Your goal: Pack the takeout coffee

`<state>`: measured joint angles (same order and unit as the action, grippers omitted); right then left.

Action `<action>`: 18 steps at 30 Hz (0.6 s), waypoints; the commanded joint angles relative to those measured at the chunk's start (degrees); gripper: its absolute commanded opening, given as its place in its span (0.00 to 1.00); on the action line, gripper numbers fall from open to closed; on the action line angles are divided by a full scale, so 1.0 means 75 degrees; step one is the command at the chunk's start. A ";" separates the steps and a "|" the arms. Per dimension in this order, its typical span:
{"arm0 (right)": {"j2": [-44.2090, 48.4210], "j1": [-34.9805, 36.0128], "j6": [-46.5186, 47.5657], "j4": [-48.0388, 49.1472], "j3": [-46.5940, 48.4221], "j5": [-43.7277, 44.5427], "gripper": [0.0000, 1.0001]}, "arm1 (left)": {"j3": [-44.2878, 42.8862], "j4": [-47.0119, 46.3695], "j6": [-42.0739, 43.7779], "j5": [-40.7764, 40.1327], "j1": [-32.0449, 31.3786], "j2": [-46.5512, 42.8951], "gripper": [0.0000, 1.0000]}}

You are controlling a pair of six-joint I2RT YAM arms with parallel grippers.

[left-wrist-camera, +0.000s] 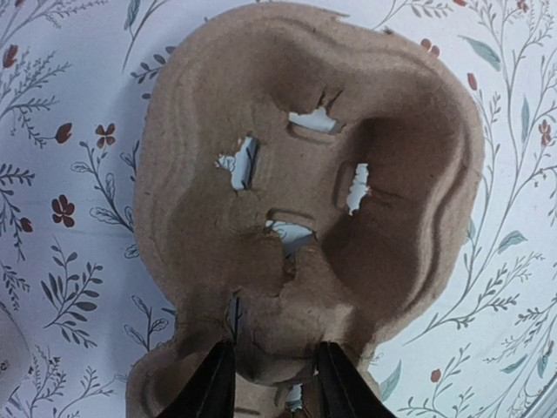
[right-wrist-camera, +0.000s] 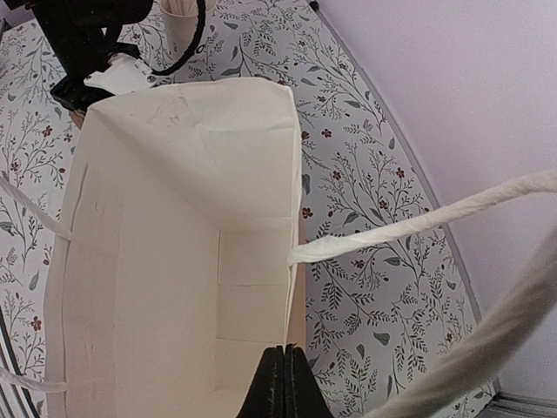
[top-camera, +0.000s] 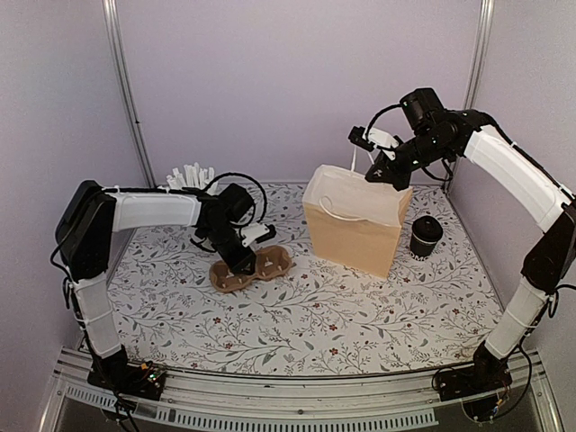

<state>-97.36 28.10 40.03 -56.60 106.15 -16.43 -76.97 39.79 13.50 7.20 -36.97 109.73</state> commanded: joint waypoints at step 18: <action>-0.0025 0.0099 0.0006 -0.0151 -0.0090 0.0056 0.00 | 0.0304 -0.0067 0.0188 0.0147 -0.0128 -0.0264 0.35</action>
<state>-97.36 28.36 40.03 -56.62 106.08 -16.34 -75.79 39.57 13.96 7.92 -37.39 109.56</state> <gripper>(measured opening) 0.009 0.364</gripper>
